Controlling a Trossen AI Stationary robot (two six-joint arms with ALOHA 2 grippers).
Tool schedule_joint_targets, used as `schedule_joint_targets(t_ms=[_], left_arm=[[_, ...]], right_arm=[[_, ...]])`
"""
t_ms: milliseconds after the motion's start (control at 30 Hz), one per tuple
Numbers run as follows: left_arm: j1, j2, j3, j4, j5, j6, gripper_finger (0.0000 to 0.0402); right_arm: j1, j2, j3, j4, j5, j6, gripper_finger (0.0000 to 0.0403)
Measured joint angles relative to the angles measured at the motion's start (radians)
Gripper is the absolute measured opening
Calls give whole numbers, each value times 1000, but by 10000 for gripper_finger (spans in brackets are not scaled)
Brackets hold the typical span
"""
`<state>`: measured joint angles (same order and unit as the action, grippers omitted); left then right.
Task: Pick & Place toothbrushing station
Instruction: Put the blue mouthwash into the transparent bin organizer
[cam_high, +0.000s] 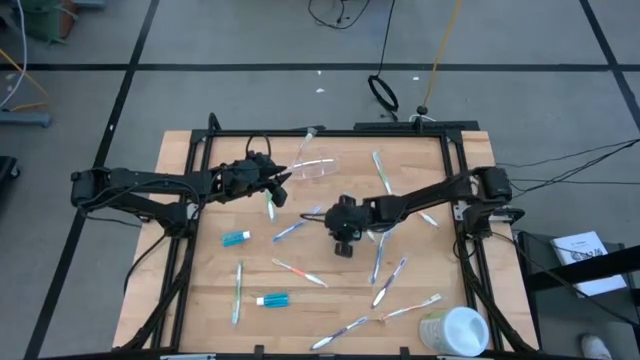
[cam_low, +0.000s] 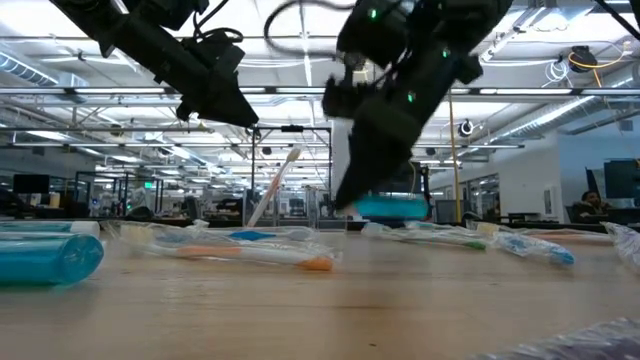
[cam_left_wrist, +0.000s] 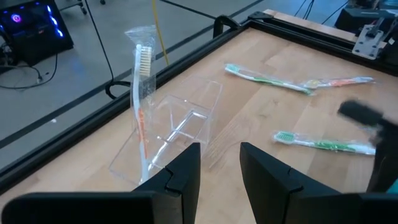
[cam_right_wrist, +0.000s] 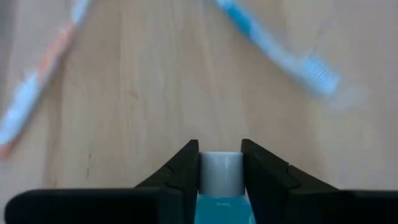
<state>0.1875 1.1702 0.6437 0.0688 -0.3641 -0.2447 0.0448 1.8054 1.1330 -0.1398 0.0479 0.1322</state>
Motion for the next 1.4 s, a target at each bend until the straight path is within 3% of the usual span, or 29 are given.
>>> schedule_joint_targets(t_ms=[167, 333, 433, 700, 833, 1000, 1400], left_arm=[[-7, 0, 0, 1, 0, 23, 120], [-24, -58, 1, 8, -2, 87, 120], [-31, -98, 1, -6, -3, 102, 120], [-30, -171, 1, 4, -38, 144, 120], [-30, -170, 1, 1, -39, 172, 120], [-30, -170, 1, 1, -40, 198, 120], [-30, -169, 1, -15, -47, 184, 120]], right_arm=[[-50, -94, -1, 120, 31, -152, 89], [-130, -128, -24, 574, 80, -311, 94], [-184, -93, -58, 842, 5, -344, 93], [-310, 128, -43, 1293, 2, -330, 93], [-355, 244, 25, 1306, 2, -291, 95], [-396, 334, 79, 1287, 4, -126, 95], [-418, 387, 102, 1220, 114, -65, 99]])
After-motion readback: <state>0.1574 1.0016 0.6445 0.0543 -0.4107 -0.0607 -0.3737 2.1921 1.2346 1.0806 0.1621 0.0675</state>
